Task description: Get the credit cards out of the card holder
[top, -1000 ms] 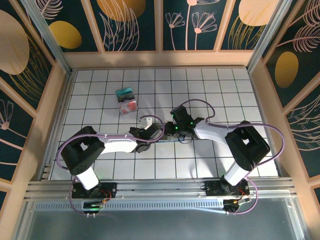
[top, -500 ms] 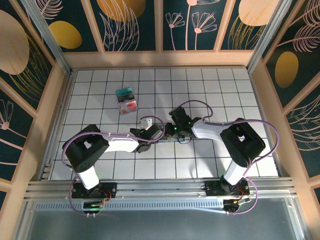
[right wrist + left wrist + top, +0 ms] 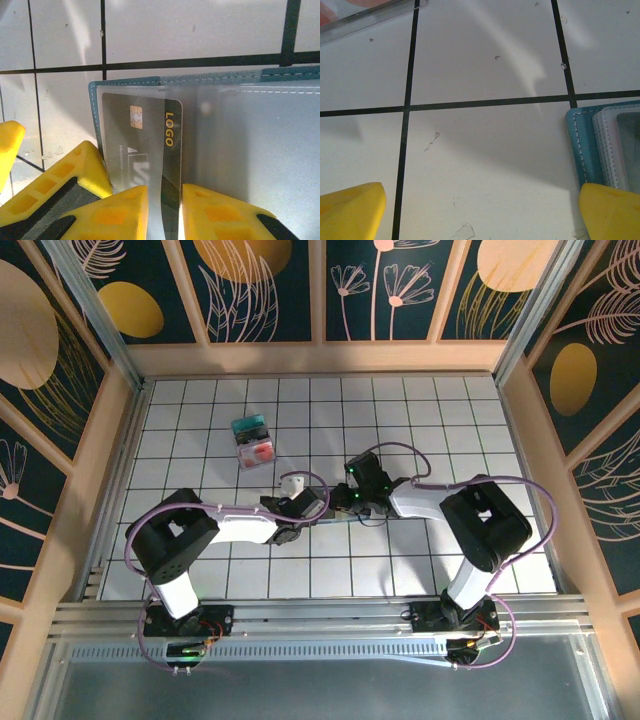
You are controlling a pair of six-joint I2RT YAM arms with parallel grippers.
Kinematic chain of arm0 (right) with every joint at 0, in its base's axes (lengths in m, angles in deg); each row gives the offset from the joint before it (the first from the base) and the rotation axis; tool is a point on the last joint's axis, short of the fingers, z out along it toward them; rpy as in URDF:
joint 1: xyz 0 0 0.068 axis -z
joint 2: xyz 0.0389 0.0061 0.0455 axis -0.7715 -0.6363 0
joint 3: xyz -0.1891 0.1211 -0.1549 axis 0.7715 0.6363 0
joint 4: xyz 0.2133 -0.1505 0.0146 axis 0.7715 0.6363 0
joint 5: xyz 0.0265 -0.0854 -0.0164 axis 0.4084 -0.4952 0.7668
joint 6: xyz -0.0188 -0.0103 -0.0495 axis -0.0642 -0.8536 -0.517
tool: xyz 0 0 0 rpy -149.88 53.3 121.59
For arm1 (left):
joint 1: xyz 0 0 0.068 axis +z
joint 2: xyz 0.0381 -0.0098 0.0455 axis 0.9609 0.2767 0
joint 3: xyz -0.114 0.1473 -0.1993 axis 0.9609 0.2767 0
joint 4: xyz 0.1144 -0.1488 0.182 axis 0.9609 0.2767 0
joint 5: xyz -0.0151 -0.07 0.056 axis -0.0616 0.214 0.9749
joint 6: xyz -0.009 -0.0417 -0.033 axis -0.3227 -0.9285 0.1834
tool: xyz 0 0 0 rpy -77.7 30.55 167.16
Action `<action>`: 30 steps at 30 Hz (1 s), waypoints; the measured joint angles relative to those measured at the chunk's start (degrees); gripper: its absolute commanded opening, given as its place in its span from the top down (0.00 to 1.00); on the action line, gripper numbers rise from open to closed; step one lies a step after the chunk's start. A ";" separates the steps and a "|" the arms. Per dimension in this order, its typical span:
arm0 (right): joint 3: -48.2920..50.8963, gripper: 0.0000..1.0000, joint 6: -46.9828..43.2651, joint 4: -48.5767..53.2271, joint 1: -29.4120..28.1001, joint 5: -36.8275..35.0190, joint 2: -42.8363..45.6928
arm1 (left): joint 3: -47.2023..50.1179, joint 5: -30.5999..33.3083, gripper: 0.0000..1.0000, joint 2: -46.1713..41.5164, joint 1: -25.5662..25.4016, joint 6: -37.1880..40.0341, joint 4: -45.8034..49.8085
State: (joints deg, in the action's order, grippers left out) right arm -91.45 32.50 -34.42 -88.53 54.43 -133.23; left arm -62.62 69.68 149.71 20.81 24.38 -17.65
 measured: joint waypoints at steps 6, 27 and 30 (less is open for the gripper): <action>2.80 0.78 1.03 -5.22 1.36 3.10 0.26 | 0.00 -0.07 0.01 0.00 0.00 0.00 0.00; 7.87 0.84 4.17 -15.96 3.23 8.98 0.50 | -0.07 -0.17 0.01 -0.02 0.37 0.24 0.15; 8.04 0.89 4.24 -16.15 3.37 9.01 0.50 | -0.07 -0.15 0.01 -0.07 0.37 0.22 0.26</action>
State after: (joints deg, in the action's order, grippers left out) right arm -83.41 36.74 -50.57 -85.16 63.44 -132.72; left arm -62.68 69.53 149.65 21.18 24.60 -17.39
